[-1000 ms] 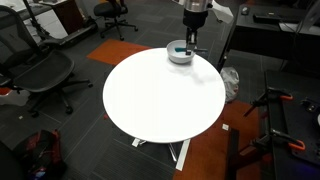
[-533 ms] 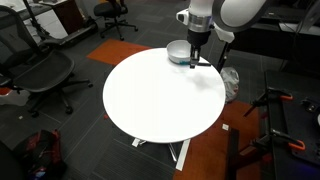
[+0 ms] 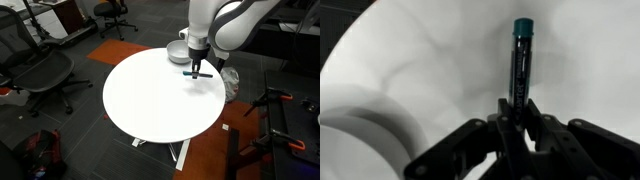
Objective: Get the marker from the white bowl and place it on the table
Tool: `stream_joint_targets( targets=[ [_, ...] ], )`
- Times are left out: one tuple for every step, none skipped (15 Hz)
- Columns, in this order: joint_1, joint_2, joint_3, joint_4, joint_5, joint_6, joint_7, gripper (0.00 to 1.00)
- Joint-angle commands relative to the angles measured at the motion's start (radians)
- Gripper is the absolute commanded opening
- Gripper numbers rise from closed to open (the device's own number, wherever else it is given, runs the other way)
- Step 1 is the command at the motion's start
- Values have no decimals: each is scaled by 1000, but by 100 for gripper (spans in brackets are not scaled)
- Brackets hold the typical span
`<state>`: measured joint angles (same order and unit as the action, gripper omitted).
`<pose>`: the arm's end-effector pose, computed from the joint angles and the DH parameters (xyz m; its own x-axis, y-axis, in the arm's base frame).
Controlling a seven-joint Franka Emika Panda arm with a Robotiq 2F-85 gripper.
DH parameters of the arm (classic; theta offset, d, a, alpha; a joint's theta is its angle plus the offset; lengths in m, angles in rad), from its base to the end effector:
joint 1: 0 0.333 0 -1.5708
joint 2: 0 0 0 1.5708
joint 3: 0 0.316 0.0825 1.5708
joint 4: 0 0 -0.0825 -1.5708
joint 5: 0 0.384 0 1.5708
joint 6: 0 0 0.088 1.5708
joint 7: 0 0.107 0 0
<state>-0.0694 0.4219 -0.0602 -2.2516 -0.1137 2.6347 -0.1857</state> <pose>0.5310 -0.0675 0.1720 0.9857 0.1586 -0.0563 0.1622 -0.9845 0.0665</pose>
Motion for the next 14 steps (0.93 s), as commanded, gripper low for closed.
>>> stream_joint_targets(
  targets=[
    [21, 54, -23, 39, -26, 15, 70, 5],
    [20, 65, -23, 47, -25, 15, 71, 5],
    [21, 73, -25, 55, -26, 12, 77, 5],
    [19, 80, -25, 66, -19, 2, 84, 44],
    [18, 82, -27, 71, -21, -2, 82, 45],
    [19, 83, -32, 74, -24, -1, 86, 50],
    [18, 79, -34, 77, -24, -3, 84, 58],
    [9, 71, -28, 78, -15, -6, 71, 66],
    [7, 60, -28, 77, -15, -10, 67, 74],
    [6, 50, -29, 76, -17, -12, 64, 81],
    [6, 34, -32, 71, -21, -14, 61, 89],
    [2, 21, -30, 71, -18, -22, 54, 95],
    [-18, -6, -12, 59, -1, -31, 20, 100],
    [-21, -28, -11, 53, -2, -47, 8, 100]
  ],
)
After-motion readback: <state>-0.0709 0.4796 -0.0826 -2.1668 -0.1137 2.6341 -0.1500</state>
